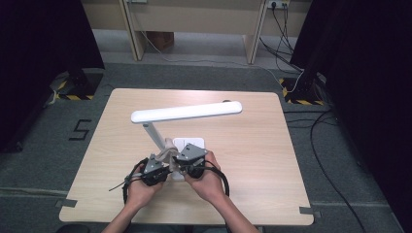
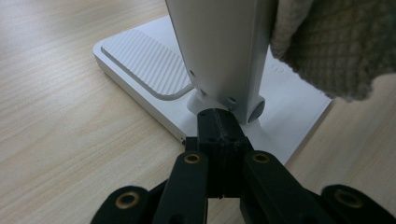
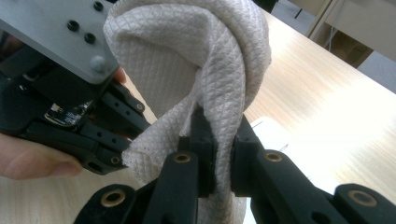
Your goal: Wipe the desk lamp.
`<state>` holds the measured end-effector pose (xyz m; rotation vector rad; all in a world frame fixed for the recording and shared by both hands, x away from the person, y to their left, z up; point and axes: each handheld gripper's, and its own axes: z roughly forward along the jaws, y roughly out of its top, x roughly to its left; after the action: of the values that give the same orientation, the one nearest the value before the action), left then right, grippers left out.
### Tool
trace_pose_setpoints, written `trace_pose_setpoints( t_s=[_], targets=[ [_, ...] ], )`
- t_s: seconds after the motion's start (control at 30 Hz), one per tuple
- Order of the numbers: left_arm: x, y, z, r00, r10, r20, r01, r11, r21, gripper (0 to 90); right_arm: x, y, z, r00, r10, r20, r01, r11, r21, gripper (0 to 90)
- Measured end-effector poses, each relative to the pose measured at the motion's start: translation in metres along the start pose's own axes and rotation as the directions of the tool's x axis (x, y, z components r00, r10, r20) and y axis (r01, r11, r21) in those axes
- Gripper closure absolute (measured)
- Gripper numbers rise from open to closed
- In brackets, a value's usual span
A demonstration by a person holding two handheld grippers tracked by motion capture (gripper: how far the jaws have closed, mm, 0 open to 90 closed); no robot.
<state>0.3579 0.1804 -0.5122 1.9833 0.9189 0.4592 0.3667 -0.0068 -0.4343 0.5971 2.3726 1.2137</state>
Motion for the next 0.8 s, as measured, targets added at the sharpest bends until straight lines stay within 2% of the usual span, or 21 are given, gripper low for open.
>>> trace_pose_setpoints(
  t_s=[0.8],
  targets=[
    [-0.001,0.000,0.000,1.0000,-0.007,-0.004,0.007,1.0000,-0.005,89.3,-0.003,-0.025,0.018,0.9995,0.032,0.004,-0.033,0.996,0.078,83.5]
  ],
)
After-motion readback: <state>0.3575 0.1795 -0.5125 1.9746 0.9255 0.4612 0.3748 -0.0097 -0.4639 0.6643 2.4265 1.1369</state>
